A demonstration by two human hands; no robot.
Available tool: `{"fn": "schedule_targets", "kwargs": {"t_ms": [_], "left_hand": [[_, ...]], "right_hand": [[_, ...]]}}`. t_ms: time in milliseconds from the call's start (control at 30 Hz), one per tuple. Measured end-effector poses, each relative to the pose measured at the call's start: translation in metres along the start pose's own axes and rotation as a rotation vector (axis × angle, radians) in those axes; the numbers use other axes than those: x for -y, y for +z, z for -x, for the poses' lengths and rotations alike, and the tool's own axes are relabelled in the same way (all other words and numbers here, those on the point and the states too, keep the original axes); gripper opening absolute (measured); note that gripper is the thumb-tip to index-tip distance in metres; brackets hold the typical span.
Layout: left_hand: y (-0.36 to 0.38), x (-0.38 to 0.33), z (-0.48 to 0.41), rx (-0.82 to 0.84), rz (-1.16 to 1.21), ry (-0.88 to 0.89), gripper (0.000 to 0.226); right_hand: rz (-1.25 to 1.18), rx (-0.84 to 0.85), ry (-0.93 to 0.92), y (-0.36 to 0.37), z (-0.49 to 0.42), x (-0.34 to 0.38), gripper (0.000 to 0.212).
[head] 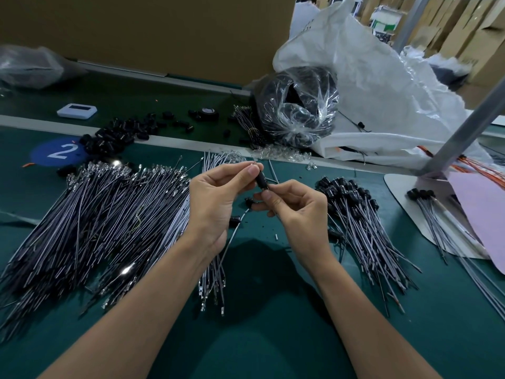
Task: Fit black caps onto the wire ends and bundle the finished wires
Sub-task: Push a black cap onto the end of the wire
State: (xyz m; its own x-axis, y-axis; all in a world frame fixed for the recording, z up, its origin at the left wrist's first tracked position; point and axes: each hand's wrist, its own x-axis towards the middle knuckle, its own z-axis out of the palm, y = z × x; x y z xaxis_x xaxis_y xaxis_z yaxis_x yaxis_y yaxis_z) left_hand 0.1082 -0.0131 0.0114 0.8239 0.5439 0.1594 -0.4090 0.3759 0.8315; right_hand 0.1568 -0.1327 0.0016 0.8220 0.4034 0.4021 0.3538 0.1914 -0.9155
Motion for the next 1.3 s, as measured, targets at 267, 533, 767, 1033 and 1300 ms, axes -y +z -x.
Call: {"fn": "schedule_targets", "kwargs": {"t_ms": [267,533,767,1033,1300], "left_hand": [[-0.0018,-0.0001,-0.0009,0.012,0.019,-0.025,0.019],[-0.0017,0.0011,-0.0022,0.019,0.05,-0.042,0.019],[-0.0011,0.0014,-0.0033,0.03,0.078,-0.054,0.015],[-0.002,0.0015,-0.0028,0.038,0.072,-0.037,0.012],[-0.0003,0.0008,0.0003,0.04,-0.106,0.042,0.015]], "right_hand": [[-0.04,0.04,0.044,0.0,-0.0011,-0.0001,0.022],[-0.033,0.046,0.034,0.0006,-0.0007,0.0012,0.022],[-0.004,0.022,-0.007,0.0003,-0.0013,0.0008,0.028],[0.003,0.055,0.018,0.0008,-0.0019,-0.0016,0.024],[-0.004,0.106,0.084,-0.0023,-0.0021,-0.0046,0.006]]}}
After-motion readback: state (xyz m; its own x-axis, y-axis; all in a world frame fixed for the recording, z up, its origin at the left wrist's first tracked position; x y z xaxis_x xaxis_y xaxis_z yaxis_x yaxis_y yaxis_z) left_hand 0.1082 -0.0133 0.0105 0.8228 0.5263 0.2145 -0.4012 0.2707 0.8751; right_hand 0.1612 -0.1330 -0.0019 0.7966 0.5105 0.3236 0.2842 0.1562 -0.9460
